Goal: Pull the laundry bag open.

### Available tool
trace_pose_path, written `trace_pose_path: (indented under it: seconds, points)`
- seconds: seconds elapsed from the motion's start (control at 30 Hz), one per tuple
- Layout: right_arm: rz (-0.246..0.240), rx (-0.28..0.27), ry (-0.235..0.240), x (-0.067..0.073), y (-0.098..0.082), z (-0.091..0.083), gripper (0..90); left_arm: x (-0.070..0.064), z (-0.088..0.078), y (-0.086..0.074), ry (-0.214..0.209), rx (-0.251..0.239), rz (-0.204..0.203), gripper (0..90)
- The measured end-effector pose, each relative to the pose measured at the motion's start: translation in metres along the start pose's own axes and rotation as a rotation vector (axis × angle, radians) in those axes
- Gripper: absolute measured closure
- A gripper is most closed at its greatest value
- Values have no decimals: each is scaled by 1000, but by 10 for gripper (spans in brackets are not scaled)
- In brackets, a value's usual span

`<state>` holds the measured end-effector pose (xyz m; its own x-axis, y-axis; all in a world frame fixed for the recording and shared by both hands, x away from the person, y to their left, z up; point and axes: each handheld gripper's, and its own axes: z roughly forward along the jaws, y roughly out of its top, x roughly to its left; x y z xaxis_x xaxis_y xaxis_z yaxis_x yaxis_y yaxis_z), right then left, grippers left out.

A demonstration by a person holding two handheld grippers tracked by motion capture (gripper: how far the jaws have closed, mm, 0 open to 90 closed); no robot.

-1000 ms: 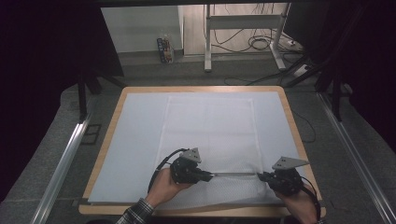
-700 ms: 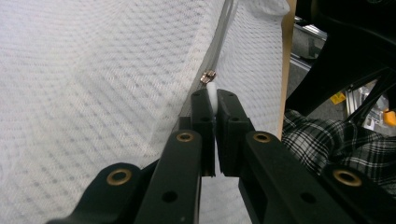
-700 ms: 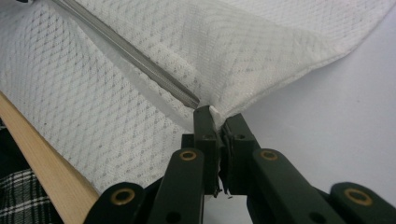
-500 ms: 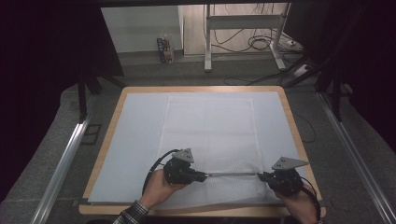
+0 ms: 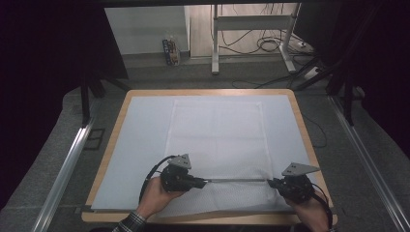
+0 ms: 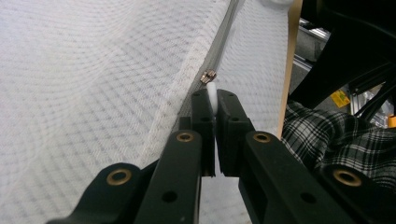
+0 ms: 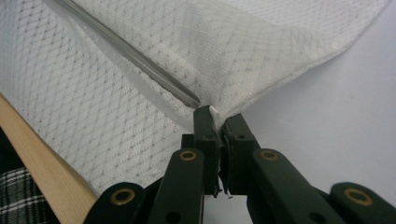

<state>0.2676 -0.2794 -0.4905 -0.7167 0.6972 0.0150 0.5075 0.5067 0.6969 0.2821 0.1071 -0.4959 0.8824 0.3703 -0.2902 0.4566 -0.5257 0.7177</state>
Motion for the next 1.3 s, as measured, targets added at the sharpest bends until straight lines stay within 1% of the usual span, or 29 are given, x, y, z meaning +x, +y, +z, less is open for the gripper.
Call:
trace_pose_path:
  seconds: [0.07, 0.17, 0.2, 0.3, 0.43, 0.5, 0.53, 0.57, 0.6, 0.63, 0.87, 0.93, 1.0, 1.03, 1.07, 1.1, 1.13, 1.2, 1.23, 1.27, 1.3]
  points:
    - [-2, 2, -4, 0, 0, 0, 852, 1, -2, -3, 6, 8, 5, 875]
    - [-2, 0, 0, 0, 0, 0, 852, 0, -5, -6, 9, -1, -12, 875]
    - [-4, 2, -3, 0, 0, 0, 852, 1, -7, -8, 11, 2, -9, 875]
    - [-7, 1, -7, 0, 0, 0, 852, 0, -10, -11, 18, -4, -17, 875]
    - [-5, -1, 0, -1, 0, 0, 852, 0, -13, -16, 19, -1, -24, 875]
    - [-10, 3, -7, 0, 0, 0, 852, 0, -13, -17, 26, -2, -31, 875]
    - [-9, 4, -7, 0, 0, 0, 852, 1, -14, -18, 25, 3, -26, 875]
    - [-9, 5, -5, -1, -1, 0, 852, 0, -14, -19, 23, -6, -36, 875]
    - [-4, 2, 1, -1, -1, 0, 851, 1, -15, -19, 25, 0, -29, 875]
    - [-9, 4, -4, -1, -1, 0, 852, 1, -16, -19, 29, 2, -29, 875]
    - [-8, 4, -7, -1, -1, 0, 851, 1, -24, -27, 39, -12, -44, 875]
    - [-10, 8, -15, -1, -1, 0, 852, 1, -26, -28, 42, -16, -48, 875]
    - [-12, 7, -8, 0, -1, 0, 852, 1, -26, -29, 40, -16, -49, 875]
    - [-13, 7, -10, 0, -1, 0, 852, 0, -27, -30, 49, -9, -45, 875]
    - [-15, 9, -17, 0, -1, 1, 852, 0, -27, -30, 47, -9, -47, 875]
    - [-5, 7, -15, -1, -2, 0, 852, 1, -28, -31, 50, -10, -49, 875]
    - [-5, 7, -15, -1, -2, 0, 852, 1, -28, -31, 45, -13, -52, 875]
    - [-5, 7, -14, -1, -1, 0, 852, 1, -30, -32, 51, -11, -52, 875]
    - [-7, 11, -15, -1, -1, 0, 852, 1, -30, -33, 47, -15, -54, 875]
    - [1, 8, -10, -1, -1, 1, 852, 1, -31, -33, 45, -15, -56, 875]
    - [1, 9, -7, 0, -1, 1, 852, 1, -31, -34, 52, -9, -56, 875]
